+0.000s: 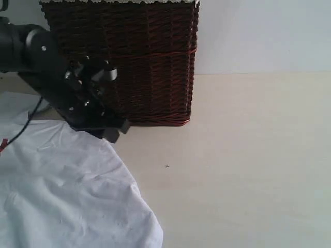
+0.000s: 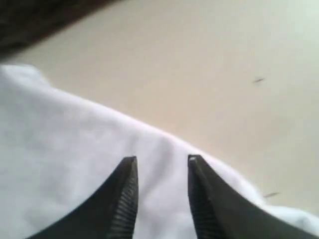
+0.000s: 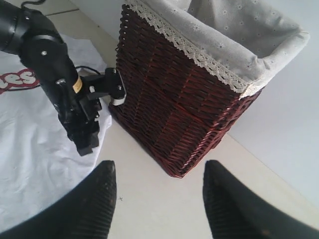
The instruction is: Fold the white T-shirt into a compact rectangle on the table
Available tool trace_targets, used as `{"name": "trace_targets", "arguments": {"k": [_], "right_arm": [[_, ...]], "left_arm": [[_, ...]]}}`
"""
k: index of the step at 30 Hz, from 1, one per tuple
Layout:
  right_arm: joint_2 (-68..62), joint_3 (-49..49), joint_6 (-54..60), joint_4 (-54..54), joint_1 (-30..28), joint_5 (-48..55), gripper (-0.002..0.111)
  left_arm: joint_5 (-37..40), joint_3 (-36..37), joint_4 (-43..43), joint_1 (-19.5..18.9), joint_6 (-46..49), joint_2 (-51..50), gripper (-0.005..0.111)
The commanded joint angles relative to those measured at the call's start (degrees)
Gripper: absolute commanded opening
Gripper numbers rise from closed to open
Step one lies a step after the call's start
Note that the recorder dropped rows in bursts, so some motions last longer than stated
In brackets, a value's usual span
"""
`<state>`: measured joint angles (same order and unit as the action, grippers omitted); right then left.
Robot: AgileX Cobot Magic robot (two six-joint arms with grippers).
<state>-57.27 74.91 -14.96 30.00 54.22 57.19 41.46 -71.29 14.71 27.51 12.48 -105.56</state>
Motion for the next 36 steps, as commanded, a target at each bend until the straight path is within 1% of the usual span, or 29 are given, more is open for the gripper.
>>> {"name": "trace_targets", "arguments": {"k": [1,3,6,8,10,13,16,18,21,22,23,24,26,28,29,32,36], "right_arm": [[-0.1,-0.2,-0.1,0.2,-0.2,-0.4,0.051],[-0.1,-0.2,-0.1,0.2,-0.2,-0.4,0.051],[-0.1,-0.2,-0.1,-0.1,-0.2,-0.4,0.051],[-0.1,-0.2,-0.1,-0.2,-0.2,-0.4,0.051],[-0.1,-0.2,-0.1,-0.4,-0.2,-0.4,0.051],[-0.1,-0.2,-0.1,-0.4,-0.2,-0.4,0.051],[-0.1,-0.2,-0.1,-0.4,-0.2,-0.4,0.051],[-0.1,-0.2,-0.1,-0.4,-0.2,-0.4,0.051],[-0.1,-0.2,-0.1,-0.4,-0.2,-0.4,0.051],[-0.1,-0.2,-0.1,-0.4,-0.2,-0.4,0.051],[-0.1,-0.2,-0.1,-0.4,-0.2,-0.4,0.051],[-0.1,-0.2,-0.1,-0.4,-0.2,-0.4,0.051],[-0.1,-0.2,-0.1,-0.4,-0.2,-0.5,0.051],[-0.1,-0.2,-0.1,-0.4,-0.2,-0.5,0.051],[-0.1,-0.2,-0.1,-0.4,-0.2,-0.5,0.051],[-0.1,-0.2,-0.1,-0.4,-0.2,-0.5,0.051],[-0.1,-0.2,-0.1,-0.4,-0.2,-0.5,0.051]], "left_arm": [[1.6,-4.0,7.5,0.4,-2.6,-4.2,0.036],[-1.1,-4.0,2.8,0.4,-8.4,-5.9,0.042],[-2.8,-4.0,-4.1,0.4,-14.4,-8.5,0.058],[-3.8,-4.0,-4.2,0.4,-14.7,-9.9,0.063],[-5.4,-4.0,-3.0,0.4,-14.8,-10.9,0.063],[-8.7,-4.0,-2.6,0.4,-18.3,-12.6,0.062],[-9.4,-4.0,-8.0,0.3,-23.2,-14.5,0.059],[-8.0,-4.5,-12.9,0.3,-26.6,-15.8,0.059],[-6.5,-5.0,-15.6,0.3,-27.5,-16.9,0.059],[-6.5,-5.0,-15.6,0.3,-27.5,-17.0,0.056],[-7.0,-5.0,-15.6,0.3,-27.5,-17.0,0.051],[-7.1,-5.2,-15.6,0.3,-27.2,-17.0,0.044],[-7.1,-5.7,-15.6,0.3,-25.8,-16.7,0.026],[-6.9,-6.3,-15.6,0.3,-24.8,-15.9,0.003],[-6.9,-6.4,-15.6,0.3,-24.3,-15.4,0.001],[-6.5,-6.8,-15.6,0.3,-22.9,-13.6,0.0],[-2.6,-6.8,-16.2,0.1,-20.3,-9.5,0.0]]}}
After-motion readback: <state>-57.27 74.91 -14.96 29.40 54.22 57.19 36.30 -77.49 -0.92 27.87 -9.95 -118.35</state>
